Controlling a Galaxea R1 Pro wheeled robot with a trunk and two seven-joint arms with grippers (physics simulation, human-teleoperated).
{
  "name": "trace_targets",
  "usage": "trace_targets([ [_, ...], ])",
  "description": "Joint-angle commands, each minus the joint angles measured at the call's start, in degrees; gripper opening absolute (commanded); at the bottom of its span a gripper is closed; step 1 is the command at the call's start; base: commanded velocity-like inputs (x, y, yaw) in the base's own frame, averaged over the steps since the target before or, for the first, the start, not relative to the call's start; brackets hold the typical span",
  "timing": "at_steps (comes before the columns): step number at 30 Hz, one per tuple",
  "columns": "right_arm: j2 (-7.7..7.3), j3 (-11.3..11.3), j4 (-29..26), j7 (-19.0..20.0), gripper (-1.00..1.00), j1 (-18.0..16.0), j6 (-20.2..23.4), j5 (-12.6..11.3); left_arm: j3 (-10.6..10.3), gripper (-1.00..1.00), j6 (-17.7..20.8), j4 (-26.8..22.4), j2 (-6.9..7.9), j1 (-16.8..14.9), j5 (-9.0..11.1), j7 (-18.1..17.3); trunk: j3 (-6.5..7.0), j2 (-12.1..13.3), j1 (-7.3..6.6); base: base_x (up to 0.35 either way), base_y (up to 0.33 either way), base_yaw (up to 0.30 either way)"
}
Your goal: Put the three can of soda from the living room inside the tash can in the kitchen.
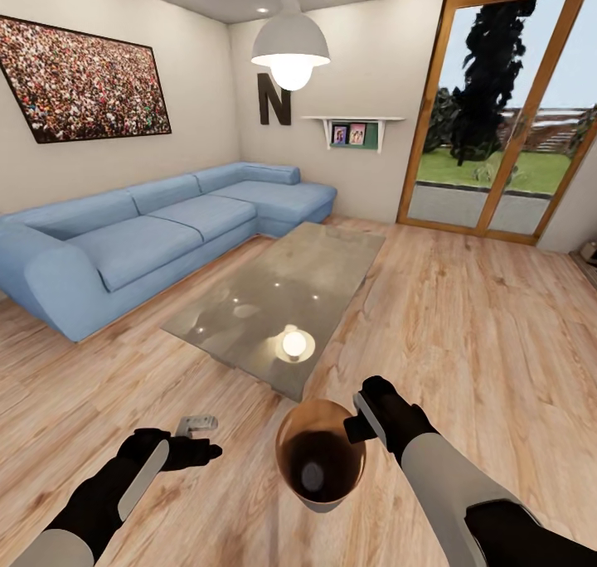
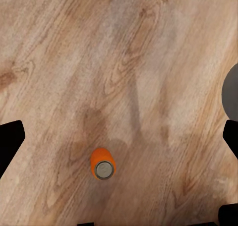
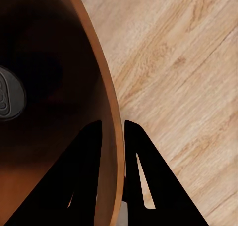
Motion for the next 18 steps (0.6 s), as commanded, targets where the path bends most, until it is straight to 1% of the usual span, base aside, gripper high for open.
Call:
trace_targets([
  [1, 0.0, -0.08, -0.01, 0.27, -1.0, -0.02, 0.02, -0.98, 0.0, 1.0, 0.0, 0.01, 0.0, 0.0, 0.0, -0.02, 0.01, 0.0, 0.0, 0.001, 0.0, 0.0],
  [12, -0.19, -0.26, -0.12, 0.27, -1.0, -0.04, 0.59, -0.79, 0.0, 1.0, 0.0, 0.11, 0.0, 0.0, 0.01, -0.06, 0.01, 0.0, 0.0, 0.0, 0.0, 0.0],
  [18, -0.59, -1.75, -0.15, 0.39, -1.0, -0.09, 2.04, -0.97, 0.0, 1.0, 0.0, 0.11, 0.0, 0.0, 0.01, -0.04, 0.01, 0.0, 0.0, 0.0, 0.0, 0.0],
])
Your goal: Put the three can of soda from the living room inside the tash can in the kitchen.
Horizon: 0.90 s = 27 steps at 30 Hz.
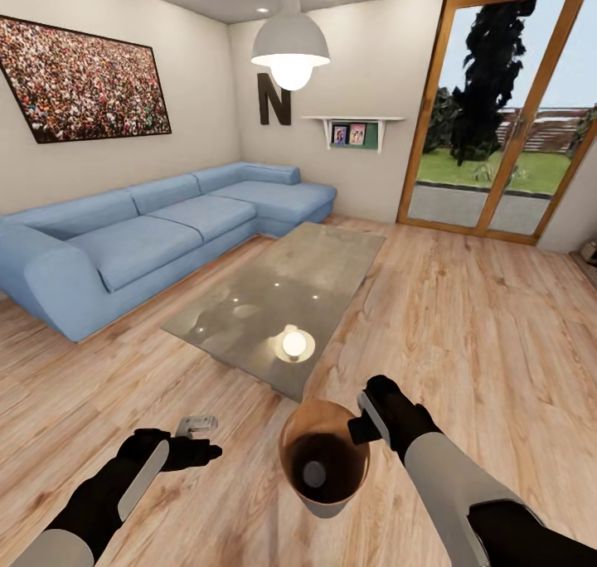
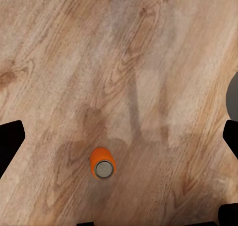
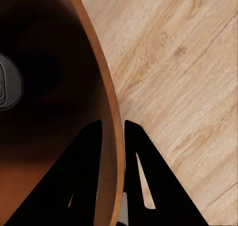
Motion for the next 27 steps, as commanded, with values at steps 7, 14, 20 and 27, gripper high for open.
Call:
trace_targets([
  [7, -2.47, -5.43, -0.34, 0.53, -1.0, -0.12, 0.54, -1.28, 0.0, 1.0, 0.05, 0.03, 0.0, 0.01, 0.0, 0.06, -0.16, 0.0, 0.0, 0.0, 0.0, 0.0],
  [14, -3.82, -6.11, -0.59, 0.68, -1.0, -0.13, 0.54, -1.29, 0.0, 1.0, 0.83, 0.05, -0.06, 0.02, 0.11, -0.21, -0.74, 0.0, 0.0, 0.0, 0.0, 0.0],
  [20, -4.09, -6.15, -0.63, 0.69, -1.0, -0.13, 0.54, -1.28, 0.0, 1.0, 2.43, 0.08, -0.24, 0.0, 0.25, -0.28, -1.29, 0.0, 0.0, 0.0, 0.0, 0.0],
  [27, -4.06, -6.13, -0.6, 0.69, -1.0, -0.09, 0.54, -1.28, 0.04, 1.0, 4.05, 0.09, -0.51, 0.0, 0.34, -0.28, -1.93, 0.0, 0.0, 0.0, 0.0, 0.0],
])
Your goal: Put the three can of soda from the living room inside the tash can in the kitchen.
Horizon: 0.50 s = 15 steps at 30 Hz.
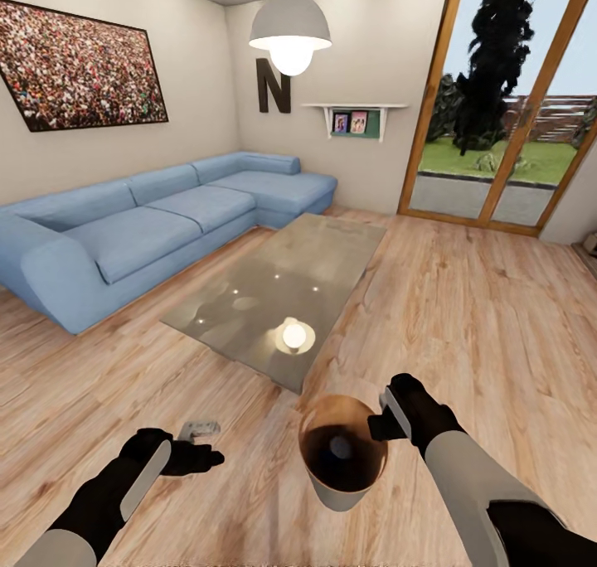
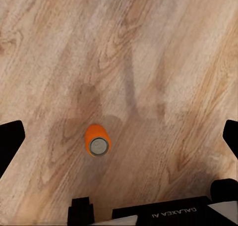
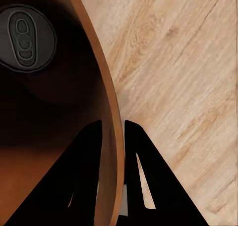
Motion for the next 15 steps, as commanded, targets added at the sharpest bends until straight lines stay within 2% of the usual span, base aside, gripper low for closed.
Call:
trace_targets([
  [1, 0.02, -0.07, -0.01, 0.27, -1.0, -0.01, 0.0, -0.92, 0.01, 1.0, 0.34, 0.0, 0.0, 0.0, 0.0, 0.0, -0.09, 0.0, 0.0, 0.0, 0.0, 0.0],
  [15, 0.03, 0.32, 0.0, 0.27, -1.0, 0.02, 0.0, -0.92, 0.26, 1.0, 1.57, -0.08, -0.02, -0.01, 0.28, 0.0, -1.37, 0.0, 0.0, 0.0, 0.0, 0.0],
])
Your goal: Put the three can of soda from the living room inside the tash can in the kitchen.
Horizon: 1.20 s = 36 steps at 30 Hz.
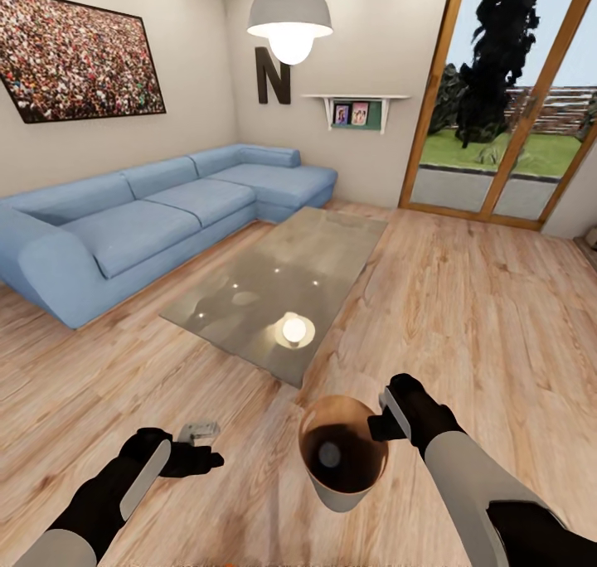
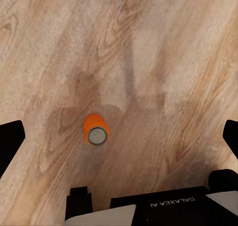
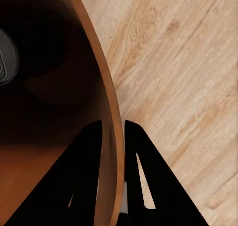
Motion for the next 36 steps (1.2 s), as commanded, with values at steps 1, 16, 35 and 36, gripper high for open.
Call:
trace_targets([
  [1, 0.01, -0.08, -0.01, 0.28, -1.0, -0.02, 0.0, -1.1, 0.01, 1.0, 0.0, 0.0, 0.0, 0.0, 0.02, 0.0, -0.09, 0.0, 0.0, 0.0, 0.0, 0.0],
  [16, 0.01, -0.07, -0.01, 0.28, -1.0, -0.02, 0.0, -1.1, 0.14, 1.0, -0.05, 0.0, 0.0, 0.0, 0.04, -0.08, -1.84, -1.21, 0.66, 0.0, 0.0, 0.0],
  [35, 0.43, 0.01, -26.9, 0.46, -1.0, 3.81, 0.0, -0.83, 0.08, 1.0, 0.0, 0.0, 0.0, 0.0, 0.0, 0.0, -2.8, -1.21, 0.66, 0.0, 0.0, 0.0],
  [36, 0.38, -0.06, -28.09, 0.46, -1.0, 3.87, 0.0, -0.8, 0.09, 1.0, 0.0, 0.0, 0.0, 0.0, 0.0, 0.0, -2.85, -1.21, 0.66, 0.0, 0.0, 0.0],
])
